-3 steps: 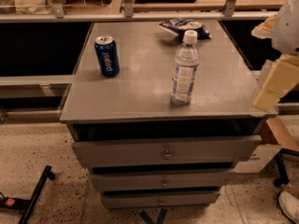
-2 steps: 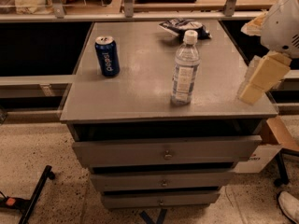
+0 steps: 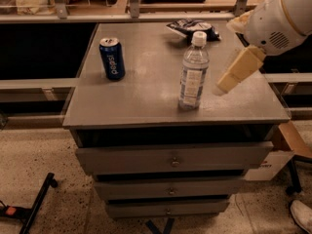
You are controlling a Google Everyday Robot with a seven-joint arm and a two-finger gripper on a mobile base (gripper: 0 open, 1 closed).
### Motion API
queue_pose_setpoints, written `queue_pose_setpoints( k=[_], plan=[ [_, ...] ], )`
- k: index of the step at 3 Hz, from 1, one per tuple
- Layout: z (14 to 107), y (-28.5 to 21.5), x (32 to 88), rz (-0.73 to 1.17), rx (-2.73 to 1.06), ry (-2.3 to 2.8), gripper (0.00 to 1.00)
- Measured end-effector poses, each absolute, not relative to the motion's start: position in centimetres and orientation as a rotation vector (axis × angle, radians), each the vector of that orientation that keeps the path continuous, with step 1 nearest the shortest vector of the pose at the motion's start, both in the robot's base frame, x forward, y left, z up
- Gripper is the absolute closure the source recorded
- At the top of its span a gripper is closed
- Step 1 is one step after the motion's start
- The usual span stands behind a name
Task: Move blue plastic bottle near pepsi can
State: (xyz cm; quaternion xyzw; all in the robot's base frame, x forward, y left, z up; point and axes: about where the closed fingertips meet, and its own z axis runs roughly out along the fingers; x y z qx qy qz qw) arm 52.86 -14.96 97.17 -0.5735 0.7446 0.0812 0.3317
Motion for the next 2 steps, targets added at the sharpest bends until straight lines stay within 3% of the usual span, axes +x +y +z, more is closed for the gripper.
queue_pose_setpoints(
  k=[2],
  plan=[
    [96.83, -13.06, 55.10, 0.294, -1.465, 1.908, 0.00]
  ],
)
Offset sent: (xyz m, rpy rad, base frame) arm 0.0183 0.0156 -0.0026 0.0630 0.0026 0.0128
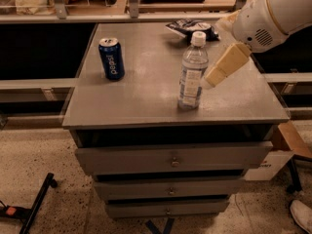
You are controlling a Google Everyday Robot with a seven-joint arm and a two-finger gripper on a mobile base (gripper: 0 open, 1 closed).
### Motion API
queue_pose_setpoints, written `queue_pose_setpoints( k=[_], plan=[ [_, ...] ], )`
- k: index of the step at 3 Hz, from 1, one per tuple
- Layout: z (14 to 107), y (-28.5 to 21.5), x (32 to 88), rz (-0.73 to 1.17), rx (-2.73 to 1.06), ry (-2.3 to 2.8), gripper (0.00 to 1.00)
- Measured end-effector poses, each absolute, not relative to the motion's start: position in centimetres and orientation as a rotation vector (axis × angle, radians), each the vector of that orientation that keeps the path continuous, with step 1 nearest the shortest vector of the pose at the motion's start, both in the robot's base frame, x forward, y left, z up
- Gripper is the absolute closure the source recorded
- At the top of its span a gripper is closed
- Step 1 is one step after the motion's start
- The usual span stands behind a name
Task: Move blue plastic bottle near pepsi can
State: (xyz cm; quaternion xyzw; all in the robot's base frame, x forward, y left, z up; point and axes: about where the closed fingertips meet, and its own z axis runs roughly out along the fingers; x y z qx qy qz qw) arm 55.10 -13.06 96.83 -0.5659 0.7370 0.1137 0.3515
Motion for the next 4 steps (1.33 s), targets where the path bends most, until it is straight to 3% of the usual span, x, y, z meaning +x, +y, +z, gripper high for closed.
queue_pose_setpoints(
  k=[4],
  plan=[
    [95.5, -13.2, 56.5, 0.320, -1.378, 1.937, 0.00]
  ],
)
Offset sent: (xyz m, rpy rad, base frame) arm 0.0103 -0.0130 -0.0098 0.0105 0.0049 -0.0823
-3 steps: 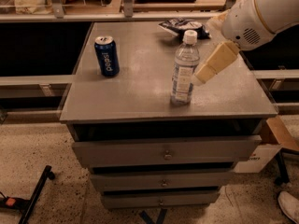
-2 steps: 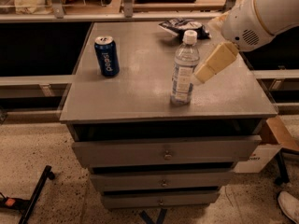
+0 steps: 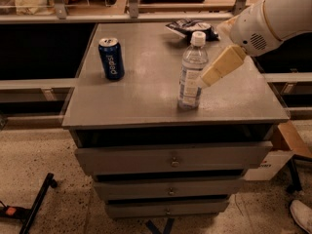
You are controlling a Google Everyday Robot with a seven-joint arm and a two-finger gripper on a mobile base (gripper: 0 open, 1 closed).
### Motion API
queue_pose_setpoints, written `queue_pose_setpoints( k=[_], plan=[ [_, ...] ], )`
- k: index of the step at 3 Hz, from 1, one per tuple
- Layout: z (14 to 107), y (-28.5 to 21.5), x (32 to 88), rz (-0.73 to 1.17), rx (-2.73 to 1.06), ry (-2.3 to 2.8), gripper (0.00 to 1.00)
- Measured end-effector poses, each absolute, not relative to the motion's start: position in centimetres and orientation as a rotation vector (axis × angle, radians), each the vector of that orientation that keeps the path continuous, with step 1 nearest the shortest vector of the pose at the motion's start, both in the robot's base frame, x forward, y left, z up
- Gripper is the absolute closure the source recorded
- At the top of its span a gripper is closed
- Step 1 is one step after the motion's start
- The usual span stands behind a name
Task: Move blue plastic bottle near pepsi can
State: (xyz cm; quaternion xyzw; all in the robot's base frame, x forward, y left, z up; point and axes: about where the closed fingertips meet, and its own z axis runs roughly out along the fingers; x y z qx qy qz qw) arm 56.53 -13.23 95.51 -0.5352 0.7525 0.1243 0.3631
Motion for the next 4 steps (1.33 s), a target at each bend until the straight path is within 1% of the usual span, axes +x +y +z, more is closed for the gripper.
queue_pose_setpoints(
  k=[1, 3, 4],
  plan=[
    [95.4, -13.1, 56.7, 0.330, -1.374, 1.935, 0.00],
    [92.7, -10.7, 57.4, 0.474, -1.386, 1.913, 0.00],
    [91.7, -9.7, 57.8, 0.526, -1.389, 1.898, 0.18]
  ],
)
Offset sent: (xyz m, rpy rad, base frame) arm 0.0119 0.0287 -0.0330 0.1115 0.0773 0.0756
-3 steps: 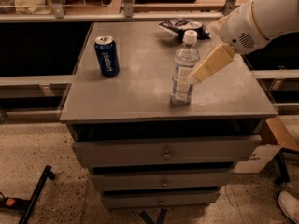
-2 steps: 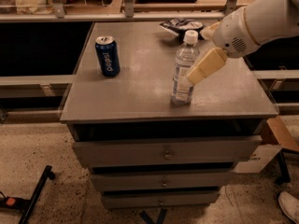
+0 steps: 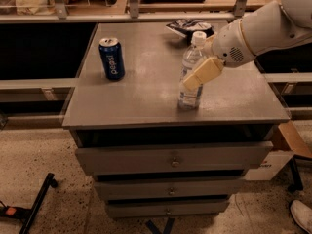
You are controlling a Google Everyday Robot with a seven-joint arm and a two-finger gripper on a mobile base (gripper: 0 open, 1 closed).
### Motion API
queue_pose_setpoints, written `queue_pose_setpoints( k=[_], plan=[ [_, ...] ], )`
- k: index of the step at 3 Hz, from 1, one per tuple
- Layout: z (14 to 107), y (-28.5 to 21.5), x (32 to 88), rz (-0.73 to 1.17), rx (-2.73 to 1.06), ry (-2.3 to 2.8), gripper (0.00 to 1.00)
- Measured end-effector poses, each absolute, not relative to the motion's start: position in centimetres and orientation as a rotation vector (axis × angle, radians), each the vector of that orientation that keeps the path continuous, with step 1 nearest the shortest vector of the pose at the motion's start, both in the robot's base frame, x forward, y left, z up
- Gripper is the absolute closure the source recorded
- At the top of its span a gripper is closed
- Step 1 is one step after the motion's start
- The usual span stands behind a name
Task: Move blue plastic bottle near pepsi can
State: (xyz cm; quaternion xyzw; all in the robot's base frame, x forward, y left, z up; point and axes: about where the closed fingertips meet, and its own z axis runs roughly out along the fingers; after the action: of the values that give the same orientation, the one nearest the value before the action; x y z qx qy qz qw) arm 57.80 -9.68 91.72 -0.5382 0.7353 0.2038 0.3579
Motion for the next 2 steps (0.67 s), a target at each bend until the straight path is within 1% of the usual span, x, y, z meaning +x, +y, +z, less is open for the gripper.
queue_pose_setpoints(
  k=[1, 2],
  plan=[
    [91.50, -9.13, 57.84, 0.554, -1.389, 1.883, 0.28],
    [91.68, -9.04, 57.76, 0.572, -1.380, 1.869, 0.44]
  ],
)
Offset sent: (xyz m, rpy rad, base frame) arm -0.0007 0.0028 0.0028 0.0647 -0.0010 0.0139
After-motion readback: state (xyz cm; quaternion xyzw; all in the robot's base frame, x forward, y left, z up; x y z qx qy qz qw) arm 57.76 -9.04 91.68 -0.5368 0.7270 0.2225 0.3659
